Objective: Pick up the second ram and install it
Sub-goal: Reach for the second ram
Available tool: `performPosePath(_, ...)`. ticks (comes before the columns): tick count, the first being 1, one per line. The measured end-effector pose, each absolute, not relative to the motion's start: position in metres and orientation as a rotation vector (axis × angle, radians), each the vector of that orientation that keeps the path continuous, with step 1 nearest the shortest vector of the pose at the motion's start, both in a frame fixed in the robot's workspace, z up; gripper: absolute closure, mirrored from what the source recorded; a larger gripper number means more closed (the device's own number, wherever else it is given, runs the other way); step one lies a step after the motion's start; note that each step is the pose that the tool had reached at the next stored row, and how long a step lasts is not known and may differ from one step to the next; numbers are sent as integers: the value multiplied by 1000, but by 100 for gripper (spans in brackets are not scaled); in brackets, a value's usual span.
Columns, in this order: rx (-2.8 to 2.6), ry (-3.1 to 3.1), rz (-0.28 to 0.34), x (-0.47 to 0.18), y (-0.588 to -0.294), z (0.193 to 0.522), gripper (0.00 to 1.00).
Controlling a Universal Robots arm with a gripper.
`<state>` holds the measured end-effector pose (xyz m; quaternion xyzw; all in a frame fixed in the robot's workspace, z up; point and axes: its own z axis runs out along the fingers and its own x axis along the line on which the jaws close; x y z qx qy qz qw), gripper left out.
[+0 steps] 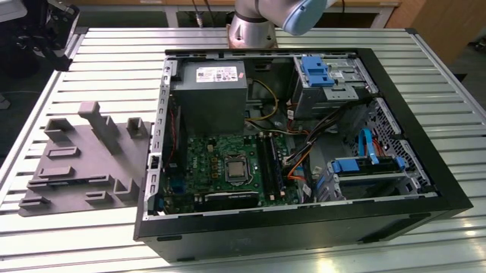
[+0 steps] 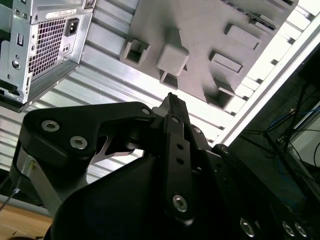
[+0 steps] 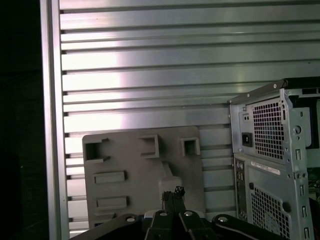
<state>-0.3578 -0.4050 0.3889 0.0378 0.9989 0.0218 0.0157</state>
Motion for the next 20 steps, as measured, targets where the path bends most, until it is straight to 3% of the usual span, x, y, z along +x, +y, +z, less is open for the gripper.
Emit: performPosePath(20,118,3107,68,-364,-406,389,89)
